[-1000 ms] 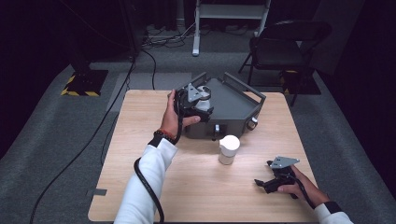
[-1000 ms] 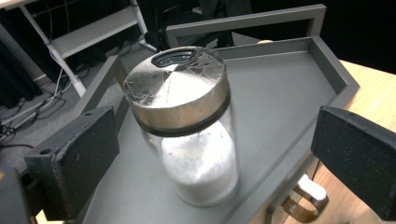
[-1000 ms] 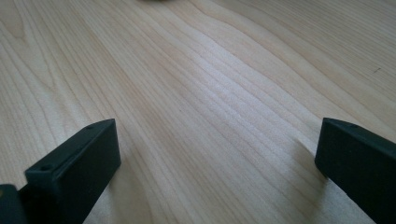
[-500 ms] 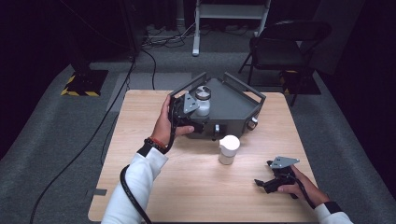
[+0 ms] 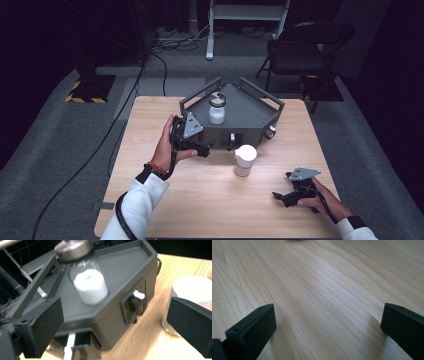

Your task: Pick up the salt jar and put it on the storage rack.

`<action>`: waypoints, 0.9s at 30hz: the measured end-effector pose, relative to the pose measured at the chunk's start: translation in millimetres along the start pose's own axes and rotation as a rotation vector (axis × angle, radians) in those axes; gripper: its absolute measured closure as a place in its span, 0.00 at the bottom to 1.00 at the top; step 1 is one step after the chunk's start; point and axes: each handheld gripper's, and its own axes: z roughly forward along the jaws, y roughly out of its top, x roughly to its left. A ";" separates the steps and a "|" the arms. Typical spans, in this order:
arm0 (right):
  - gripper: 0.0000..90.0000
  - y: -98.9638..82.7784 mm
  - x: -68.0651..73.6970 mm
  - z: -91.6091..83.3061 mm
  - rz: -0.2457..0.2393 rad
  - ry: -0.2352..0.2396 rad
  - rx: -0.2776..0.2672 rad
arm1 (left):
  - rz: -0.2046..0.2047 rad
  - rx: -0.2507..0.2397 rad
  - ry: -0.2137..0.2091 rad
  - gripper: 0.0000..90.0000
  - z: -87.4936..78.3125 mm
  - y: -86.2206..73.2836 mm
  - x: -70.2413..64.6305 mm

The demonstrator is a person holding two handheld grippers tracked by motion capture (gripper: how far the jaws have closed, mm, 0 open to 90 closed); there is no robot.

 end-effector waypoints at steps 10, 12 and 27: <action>0.00 0.0 0.0 0.0 0.000 0.000 0.000 | -0.013 0.019 -0.019 0.01 -13.8 -23.9 -3.8; 0.00 0.0 0.0 0.0 0.000 0.000 0.000 | -0.017 0.022 -0.030 0.01 -16.5 -29.1 -5.0; 0.00 0.0 0.0 0.0 0.000 0.000 0.000 | -0.031 0.115 -0.053 0.01 -27.5 -59.1 -10.2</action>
